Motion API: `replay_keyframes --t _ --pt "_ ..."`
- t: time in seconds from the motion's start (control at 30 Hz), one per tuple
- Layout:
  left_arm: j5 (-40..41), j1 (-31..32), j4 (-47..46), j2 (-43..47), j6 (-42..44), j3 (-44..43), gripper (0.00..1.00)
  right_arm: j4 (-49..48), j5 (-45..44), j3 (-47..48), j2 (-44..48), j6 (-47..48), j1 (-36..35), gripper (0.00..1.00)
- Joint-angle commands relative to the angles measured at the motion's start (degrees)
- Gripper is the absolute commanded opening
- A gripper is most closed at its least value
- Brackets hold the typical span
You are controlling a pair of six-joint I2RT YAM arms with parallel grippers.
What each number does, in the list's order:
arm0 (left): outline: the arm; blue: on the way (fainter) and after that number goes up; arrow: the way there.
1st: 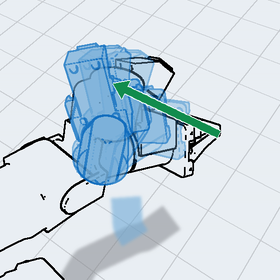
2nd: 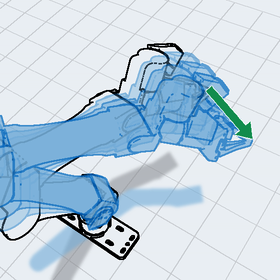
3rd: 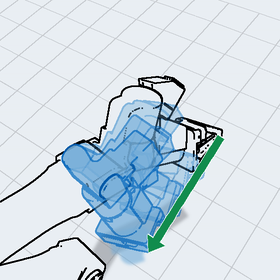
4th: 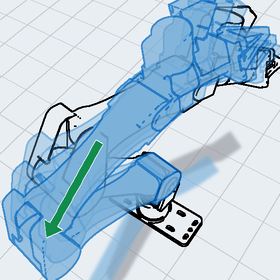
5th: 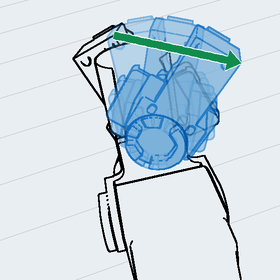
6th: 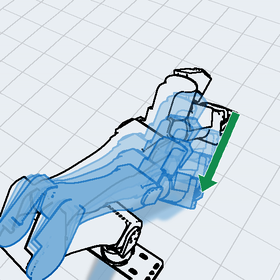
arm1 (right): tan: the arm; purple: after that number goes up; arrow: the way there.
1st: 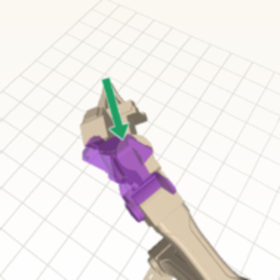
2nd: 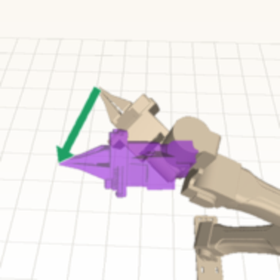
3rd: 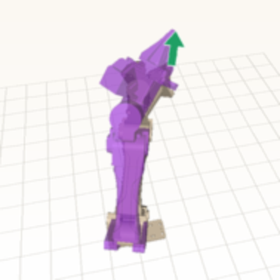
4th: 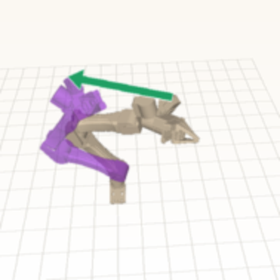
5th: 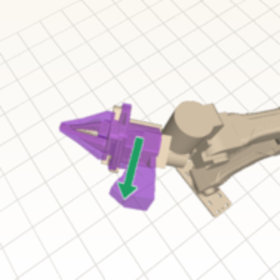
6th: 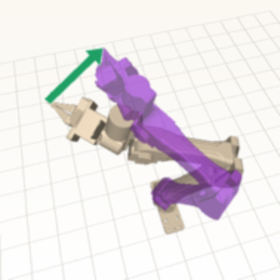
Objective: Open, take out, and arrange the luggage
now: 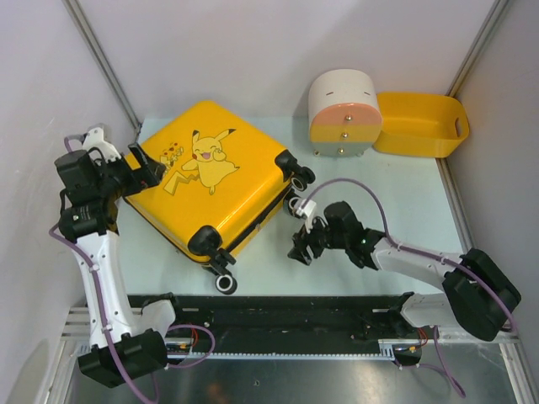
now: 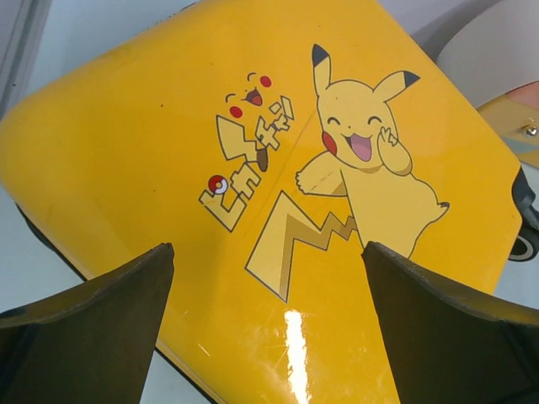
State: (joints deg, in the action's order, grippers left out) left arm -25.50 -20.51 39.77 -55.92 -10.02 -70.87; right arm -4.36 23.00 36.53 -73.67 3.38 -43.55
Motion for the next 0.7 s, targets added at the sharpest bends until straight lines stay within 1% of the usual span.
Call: replay_keyframes --t 0.0,0.03,0.07,0.13,0.17,0.2,0.27,0.33,0.43,0.5,0.67 --pt "-4.0 0.5 -1.3 0.8 -0.3 1.1 0.99 -24.9 -0.2 -6.4 2.3 -2.3 -1.7 0.69" --pt "-4.2 0.5 -1.3 1.1 -0.5 1.3 0.99 -27.5 -0.6 -6.9 1.4 -3.1 -2.0 0.68" --pt "-4.5 0.4 -1.4 1.2 -0.7 1.3 0.99 -32.9 -0.8 -7.7 0.8 -3.1 -2.2 0.68" --pt "-5.2 0.5 -1.4 1.3 -1.6 1.3 0.99 -36.9 -1.6 -7.8 -0.8 -3.1 -4.3 0.68" --pt "-5.3 0.4 -1.5 1.3 -1.8 1.2 0.99 -40.5 -3.2 -7.8 -2.6 -3.0 -5.1 0.68" --pt "-5.4 0.5 -1.6 1.2 -2.1 0.9 0.99 -42.4 -4.0 -7.8 -3.6 -2.8 -7.0 0.68" --pt "-6.3 0.5 -1.6 0.9 -2.2 0.2 0.99 -46.9 -4.5 -7.6 -6.7 -1.7 -8.3 0.66" --pt "-7.1 0.6 -1.6 1.0 -2.8 -0.1 0.99 -47.6 -5.4 -6.1 -8.7 -1.4 -9.4 0.63" --pt "-7.9 0.6 -1.7 1.0 -3.2 -0.5 0.98 -45.9 -8.6 -2.7 -12.2 -3.1 -8.9 0.61" --pt "-8.9 0.6 -1.8 1.0 -3.9 -0.7 0.98 -46.4 -8.6 -1.7 -14.8 -3.1 -8.6 0.61" --pt "-10.7 0.6 -1.7 1.3 -4.4 -0.7 0.98 -47.7 -7.2 2.3 -19.6 -5.0 -7.8 0.56"
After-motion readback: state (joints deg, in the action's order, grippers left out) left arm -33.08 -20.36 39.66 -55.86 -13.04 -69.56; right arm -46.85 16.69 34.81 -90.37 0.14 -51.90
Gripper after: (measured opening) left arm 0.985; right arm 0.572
